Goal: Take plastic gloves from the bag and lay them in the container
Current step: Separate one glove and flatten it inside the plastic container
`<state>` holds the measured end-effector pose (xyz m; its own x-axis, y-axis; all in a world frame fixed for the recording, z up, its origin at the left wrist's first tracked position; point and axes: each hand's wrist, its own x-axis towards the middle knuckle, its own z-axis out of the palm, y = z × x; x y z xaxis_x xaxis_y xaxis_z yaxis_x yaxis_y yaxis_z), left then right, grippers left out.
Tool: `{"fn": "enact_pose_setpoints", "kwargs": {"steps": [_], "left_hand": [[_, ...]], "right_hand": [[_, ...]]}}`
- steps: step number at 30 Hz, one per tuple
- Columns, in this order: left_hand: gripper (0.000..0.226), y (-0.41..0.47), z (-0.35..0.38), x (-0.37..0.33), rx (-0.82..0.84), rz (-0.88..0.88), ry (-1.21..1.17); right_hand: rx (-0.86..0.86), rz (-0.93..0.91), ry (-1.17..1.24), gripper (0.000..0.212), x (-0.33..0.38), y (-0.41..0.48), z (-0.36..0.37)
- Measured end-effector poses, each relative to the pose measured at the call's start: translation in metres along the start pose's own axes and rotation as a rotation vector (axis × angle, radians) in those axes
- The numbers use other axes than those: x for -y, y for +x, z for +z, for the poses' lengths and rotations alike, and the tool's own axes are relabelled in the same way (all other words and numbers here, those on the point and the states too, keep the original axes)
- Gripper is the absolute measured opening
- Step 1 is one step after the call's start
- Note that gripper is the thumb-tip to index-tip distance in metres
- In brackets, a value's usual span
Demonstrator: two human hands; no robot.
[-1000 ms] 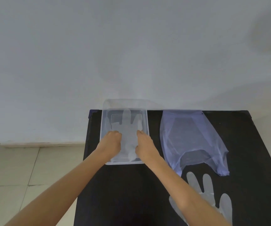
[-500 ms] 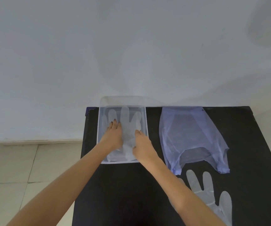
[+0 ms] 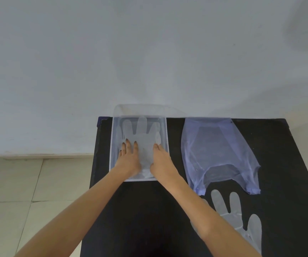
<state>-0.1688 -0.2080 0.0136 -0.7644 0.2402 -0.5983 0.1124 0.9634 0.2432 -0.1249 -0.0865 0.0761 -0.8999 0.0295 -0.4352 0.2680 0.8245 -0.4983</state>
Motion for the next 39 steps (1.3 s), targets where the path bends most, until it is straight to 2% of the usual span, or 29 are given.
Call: {"fn": "enact_pose_setpoints", "kwargs": {"steps": [6,16,21,23,26,29,33,39], "left_hand": [[0.085,0.008,-0.003,0.002,-0.021,-0.028,-0.024],[0.088,0.008,-0.009,0.0,-0.079,-0.029,-0.003],[0.08,-0.007,0.004,-0.013,-0.039,0.112,0.079],[0.078,-0.008,0.006,-0.011,-0.013,0.135,0.094],[0.078,-0.008,0.0,-0.008,0.004,0.168,0.131],[0.075,-0.009,-0.004,-0.011,-0.034,0.254,0.155],[0.066,-0.004,-0.004,-0.016,-0.061,0.348,0.163],[0.067,0.003,-0.002,-0.02,-0.02,0.368,0.171]], "right_hand": [[-0.006,0.025,0.042,0.061,0.002,0.006,0.002],[0.013,0.047,0.052,0.063,0.002,0.01,0.002],[0.087,0.056,-0.028,0.072,0.006,0.003,-0.005],[0.041,0.041,-0.043,0.061,0.005,-0.008,-0.016],[-0.215,0.038,0.06,0.038,-0.005,-0.027,-0.033],[-0.395,0.087,0.236,0.028,-0.023,-0.035,-0.042],[-0.36,0.191,0.352,0.029,-0.04,-0.032,-0.04],[-0.277,0.179,0.457,0.03,-0.043,-0.028,-0.025]]}}
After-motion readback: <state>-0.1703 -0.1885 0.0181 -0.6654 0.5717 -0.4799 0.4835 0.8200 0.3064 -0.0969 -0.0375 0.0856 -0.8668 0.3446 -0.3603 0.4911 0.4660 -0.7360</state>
